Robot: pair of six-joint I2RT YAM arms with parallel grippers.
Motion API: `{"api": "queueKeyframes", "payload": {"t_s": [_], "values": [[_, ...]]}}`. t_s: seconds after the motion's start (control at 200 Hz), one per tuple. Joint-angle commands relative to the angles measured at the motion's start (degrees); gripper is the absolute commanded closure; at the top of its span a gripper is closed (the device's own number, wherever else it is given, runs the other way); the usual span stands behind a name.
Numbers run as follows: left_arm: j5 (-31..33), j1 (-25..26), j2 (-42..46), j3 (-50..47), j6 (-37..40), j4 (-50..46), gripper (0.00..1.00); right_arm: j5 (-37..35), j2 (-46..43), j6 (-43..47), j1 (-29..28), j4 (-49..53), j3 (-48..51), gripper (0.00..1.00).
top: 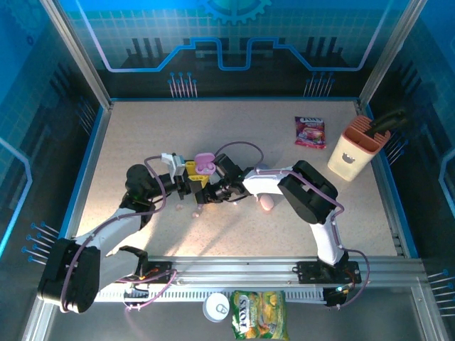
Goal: Insert wireless bluetooth earbuds into charging case
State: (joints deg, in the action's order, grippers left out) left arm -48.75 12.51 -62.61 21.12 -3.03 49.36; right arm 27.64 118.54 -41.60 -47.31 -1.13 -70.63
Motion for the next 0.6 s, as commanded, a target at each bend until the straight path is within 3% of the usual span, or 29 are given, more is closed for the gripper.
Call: {"api": "queueKeyframes", "payload": {"t_s": [0.0, 0.595], "values": [[0.15, -0.66, 1.22, -0.77, 0.65, 1.0, 0.61, 1.71, 1.08, 0.18, -0.96, 1.31, -0.34, 0.67], [0.23, -0.65, 1.29, -0.98, 1.08, 0.86, 0.61, -1.04, 2.08, -0.57, -2.08, 8.83, -2.06, 0.66]]}}
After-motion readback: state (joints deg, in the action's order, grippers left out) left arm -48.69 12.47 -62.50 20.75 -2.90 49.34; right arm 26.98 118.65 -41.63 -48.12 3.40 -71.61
